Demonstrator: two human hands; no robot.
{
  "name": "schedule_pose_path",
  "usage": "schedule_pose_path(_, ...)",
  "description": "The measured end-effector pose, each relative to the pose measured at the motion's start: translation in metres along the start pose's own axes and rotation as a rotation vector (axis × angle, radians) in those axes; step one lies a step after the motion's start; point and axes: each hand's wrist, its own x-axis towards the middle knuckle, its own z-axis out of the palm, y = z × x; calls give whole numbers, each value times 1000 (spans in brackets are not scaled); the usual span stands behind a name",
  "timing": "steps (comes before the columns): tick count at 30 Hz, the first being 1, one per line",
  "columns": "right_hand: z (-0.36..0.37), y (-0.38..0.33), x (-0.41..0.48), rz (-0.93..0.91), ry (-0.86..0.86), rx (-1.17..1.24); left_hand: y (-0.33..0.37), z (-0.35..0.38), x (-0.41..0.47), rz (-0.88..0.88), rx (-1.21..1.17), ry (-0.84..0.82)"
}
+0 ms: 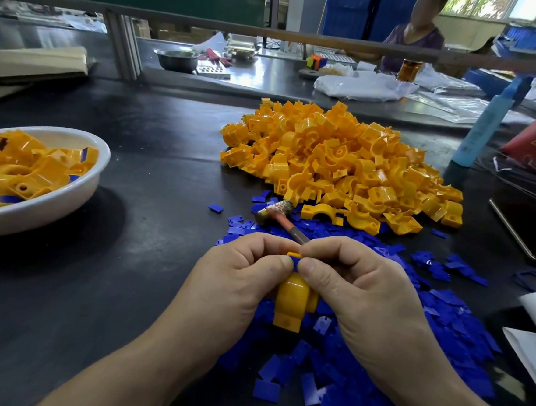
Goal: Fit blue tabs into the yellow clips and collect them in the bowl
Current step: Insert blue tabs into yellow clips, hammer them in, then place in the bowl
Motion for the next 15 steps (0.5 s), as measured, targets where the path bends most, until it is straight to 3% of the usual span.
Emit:
schedule_pose_path(7, -2, 1, 0, 31, 20, 29, -7, 0, 1, -25, -52, -66)
schedule_pose_path(15, -2, 2, -1, -21, 40, -78, -3, 3, -1, -8, -16, -29)
